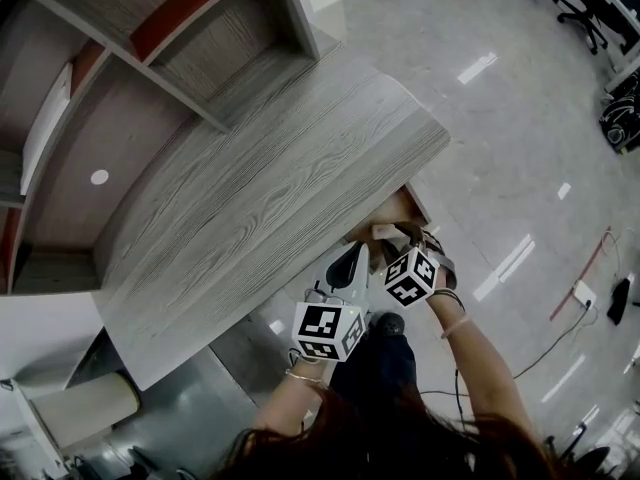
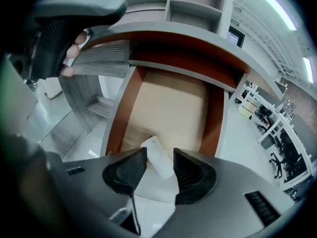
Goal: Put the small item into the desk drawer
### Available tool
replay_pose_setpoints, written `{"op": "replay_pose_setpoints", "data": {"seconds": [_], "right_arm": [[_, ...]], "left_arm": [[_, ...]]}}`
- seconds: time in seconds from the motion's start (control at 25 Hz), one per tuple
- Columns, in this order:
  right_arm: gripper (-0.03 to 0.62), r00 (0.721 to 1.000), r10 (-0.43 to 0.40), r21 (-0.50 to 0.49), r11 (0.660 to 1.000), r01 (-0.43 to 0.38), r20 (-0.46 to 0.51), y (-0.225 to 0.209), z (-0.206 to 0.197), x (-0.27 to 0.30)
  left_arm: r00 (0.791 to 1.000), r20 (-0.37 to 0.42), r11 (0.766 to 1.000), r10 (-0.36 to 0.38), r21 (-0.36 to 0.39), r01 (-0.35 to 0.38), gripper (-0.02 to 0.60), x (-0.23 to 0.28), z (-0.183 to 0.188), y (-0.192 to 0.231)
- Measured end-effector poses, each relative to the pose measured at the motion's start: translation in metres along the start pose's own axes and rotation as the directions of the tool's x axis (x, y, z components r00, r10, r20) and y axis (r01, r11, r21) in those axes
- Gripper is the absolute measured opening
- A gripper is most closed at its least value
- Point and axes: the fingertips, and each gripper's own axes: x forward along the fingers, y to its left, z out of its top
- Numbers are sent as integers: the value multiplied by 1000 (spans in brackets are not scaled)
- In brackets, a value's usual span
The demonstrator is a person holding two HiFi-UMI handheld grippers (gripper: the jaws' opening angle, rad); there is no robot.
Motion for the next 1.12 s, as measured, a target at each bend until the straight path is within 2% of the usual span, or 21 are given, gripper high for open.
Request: {"op": "replay_pose_setpoints", "data": {"seconds": [0.72, 1.12], "right_arm": [[126, 998, -14, 150, 989, 5, 56, -16, 9, -51], [71, 994, -51, 207, 978, 31, 93, -24, 18, -82]], "left_arm": [[999, -33, 999, 36, 26, -35, 15, -14, 21, -12], [999, -39, 999, 37, 38, -35, 15, -17, 38, -24]]}}
